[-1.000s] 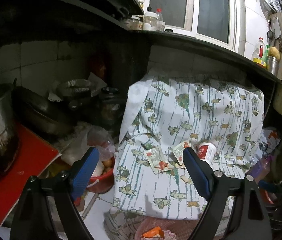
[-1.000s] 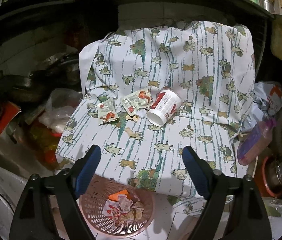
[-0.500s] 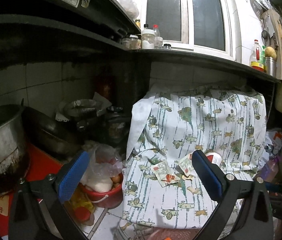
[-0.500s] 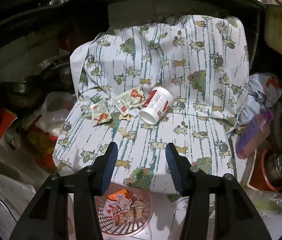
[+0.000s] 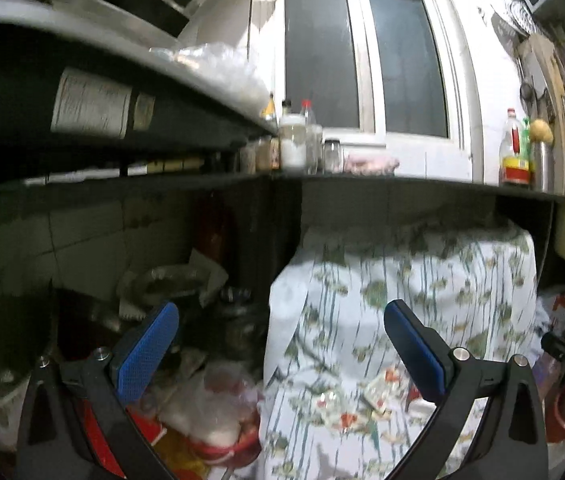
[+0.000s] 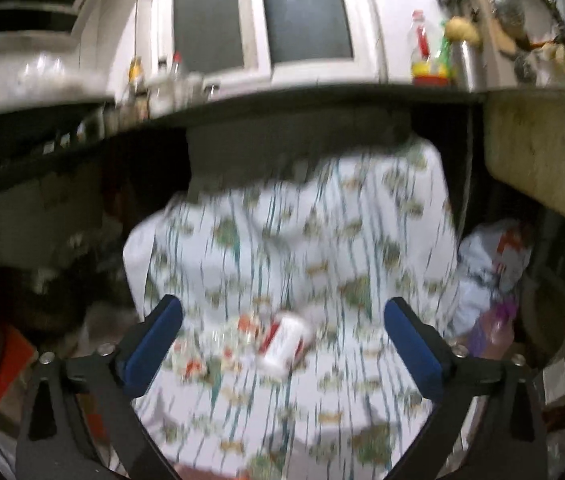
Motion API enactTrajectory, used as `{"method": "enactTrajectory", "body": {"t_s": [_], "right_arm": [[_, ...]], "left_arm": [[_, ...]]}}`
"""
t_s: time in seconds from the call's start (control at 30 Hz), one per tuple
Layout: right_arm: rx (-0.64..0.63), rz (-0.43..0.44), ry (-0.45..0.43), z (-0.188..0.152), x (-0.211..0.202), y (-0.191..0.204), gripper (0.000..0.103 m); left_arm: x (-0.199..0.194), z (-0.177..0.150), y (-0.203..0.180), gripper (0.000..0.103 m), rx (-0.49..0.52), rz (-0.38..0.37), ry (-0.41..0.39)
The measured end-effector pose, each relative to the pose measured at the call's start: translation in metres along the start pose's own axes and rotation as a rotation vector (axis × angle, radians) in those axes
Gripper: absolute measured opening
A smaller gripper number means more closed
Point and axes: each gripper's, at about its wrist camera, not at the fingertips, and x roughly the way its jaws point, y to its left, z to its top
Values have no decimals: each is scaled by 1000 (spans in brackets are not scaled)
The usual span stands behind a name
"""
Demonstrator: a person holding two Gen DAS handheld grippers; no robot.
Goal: Collect trash
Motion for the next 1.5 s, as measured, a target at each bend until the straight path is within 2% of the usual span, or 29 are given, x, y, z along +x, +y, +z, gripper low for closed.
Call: {"method": "enactTrajectory", "body": {"t_s": [0.1, 0.17, 0.27, 0.4, 0.53, 0.6, 0.63, 0.73, 0.83, 0.97, 1.1, 1.17, 1.3, 1.4, 1.5], "right_arm": [[24, 0, -39, 19, 6, -2, 103], [42, 47, -49, 27, 13, -2, 103], [7, 56, -54, 36, 31, 4, 103], [-3, 45, -38, 38, 56, 11, 103], [-2, 54, 12, 29, 83, 10, 103], [-12, 29, 20, 20, 93, 6, 103], [-19, 24, 41, 17, 99, 4, 103], [-101, 70, 231, 4, 133, 4, 102], [-84, 36, 265, -2, 151, -4, 103], [-17, 19, 305, -3, 171, -17, 103], [39, 9, 380, -5, 194, -30, 103], [41, -26, 425, -8, 207, -34, 103], [79, 2, 484, -14, 230, -40, 103], [124, 28, 564, -27, 254, -39, 103], [153, 46, 647, -46, 281, -34, 103]], "left_arm": [[13, 14, -5, 103, 26, 28, -4], [23, 18, -5, 103, 26, 42, 1], [39, 18, -3, 103, 9, 28, 26], [63, -2, -2, 103, 14, 50, 98], [84, -15, -2, 103, 16, 27, 174], [94, -16, -5, 103, 32, 20, 193], [99, -14, -7, 103, 39, 17, 198], [110, -11, -5, 103, -7, -22, 231], [119, -16, 1, 103, -65, -56, 230], [144, -39, -3, 103, -4, -22, 287], [184, -59, -6, 103, -19, -25, 434], [196, -63, -12, 103, -7, -25, 466], [222, -74, -24, 103, 23, -76, 536], [248, -91, -29, 103, 2, -95, 632], [265, -101, -31, 103, -23, -123, 659]]}}
